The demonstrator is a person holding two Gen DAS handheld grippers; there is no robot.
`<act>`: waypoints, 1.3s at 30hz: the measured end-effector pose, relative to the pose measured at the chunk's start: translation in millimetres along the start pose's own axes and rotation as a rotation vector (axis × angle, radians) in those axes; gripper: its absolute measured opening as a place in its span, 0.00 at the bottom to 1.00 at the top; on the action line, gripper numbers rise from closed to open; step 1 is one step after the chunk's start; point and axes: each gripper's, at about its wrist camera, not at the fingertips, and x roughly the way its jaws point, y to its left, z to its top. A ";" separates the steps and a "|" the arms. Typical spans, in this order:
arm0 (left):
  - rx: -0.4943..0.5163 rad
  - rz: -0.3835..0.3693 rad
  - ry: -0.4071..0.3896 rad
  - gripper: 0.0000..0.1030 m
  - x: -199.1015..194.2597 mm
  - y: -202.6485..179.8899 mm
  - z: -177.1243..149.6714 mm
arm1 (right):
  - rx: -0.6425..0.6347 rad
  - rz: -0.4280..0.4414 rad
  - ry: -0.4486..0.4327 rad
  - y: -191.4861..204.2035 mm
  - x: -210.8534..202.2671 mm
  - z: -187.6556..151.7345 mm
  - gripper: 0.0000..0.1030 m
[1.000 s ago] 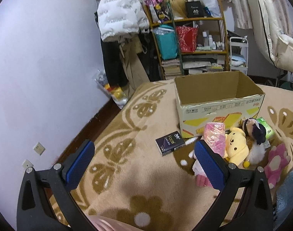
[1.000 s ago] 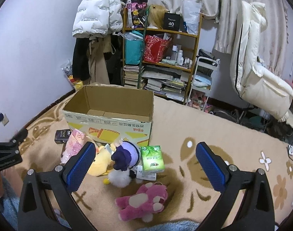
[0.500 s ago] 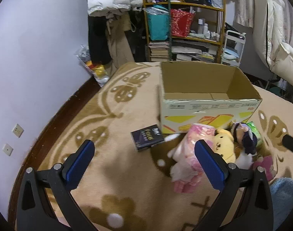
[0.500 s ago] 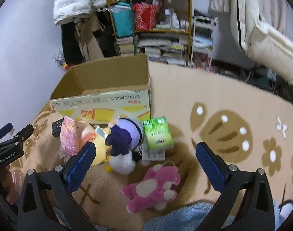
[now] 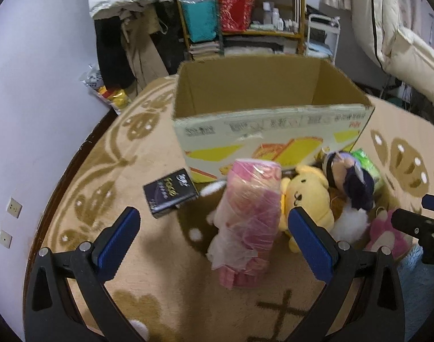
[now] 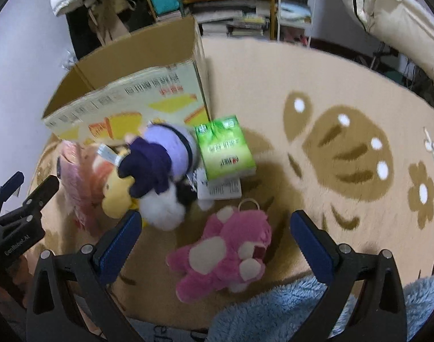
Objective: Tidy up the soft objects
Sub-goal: 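Grasp the pink-wrapped tissue roll with left tool while right tool grasps the pink plush bear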
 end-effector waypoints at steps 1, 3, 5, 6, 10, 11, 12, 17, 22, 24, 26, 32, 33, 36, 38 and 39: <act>0.006 0.001 0.012 1.00 4.9 -2.8 -0.9 | 0.008 0.002 0.009 -1.4 2.8 -0.8 1.00; 0.011 0.000 0.030 0.99 12.5 -5.6 -2.4 | 0.027 0.005 0.036 -5.4 9.8 -2.1 1.00; 0.012 -0.001 0.043 1.00 18.3 -7.6 -4.8 | 0.043 0.006 0.063 -8.8 17.1 -3.4 1.00; 0.010 0.000 0.050 1.00 21.5 -7.9 -5.6 | 0.049 0.009 0.076 -10.3 20.5 -3.7 1.00; -0.005 0.010 0.089 1.00 35.9 -7.6 -9.5 | 0.087 0.018 0.140 -16.4 38.8 -5.6 1.00; -0.007 0.009 0.100 1.00 39.2 -7.6 -10.1 | 0.095 0.017 0.153 -17.9 43.0 -5.9 1.00; -0.010 0.003 0.105 1.00 40.3 -7.6 -10.8 | 0.108 0.011 0.173 -19.7 48.3 -6.8 1.00; -0.029 -0.005 0.135 0.99 50.0 -5.6 -12.3 | 0.167 0.042 0.218 -29.6 68.9 -9.6 0.84; -0.020 -0.034 0.134 0.95 52.9 -6.2 -12.8 | 0.176 0.043 0.222 -33.6 81.9 -12.2 0.66; -0.008 -0.040 0.134 0.82 52.3 -9.4 -12.8 | 0.176 0.042 0.221 -34.2 85.9 -12.7 0.65; -0.015 -0.079 0.141 0.69 52.9 -9.5 -13.3 | 0.179 0.043 0.221 -35.0 90.6 -13.8 0.64; -0.022 -0.113 0.120 0.44 45.7 -8.8 -14.0 | 0.137 0.047 0.180 -30.8 88.0 4.3 0.62; -0.020 -0.116 0.115 0.43 42.5 -10.0 -14.7 | 0.123 0.045 0.169 -28.4 85.4 3.7 0.62; -0.019 -0.124 0.105 0.40 37.0 -11.0 -15.6 | 0.095 0.052 0.138 -21.9 82.1 5.6 0.62; -0.025 -0.129 0.094 0.36 31.6 -11.1 -15.8 | 0.083 0.061 0.112 -18.8 79.2 7.6 0.62; -0.030 -0.131 0.087 0.35 28.0 -10.6 -15.8 | 0.075 0.065 0.091 -15.6 75.4 8.8 0.61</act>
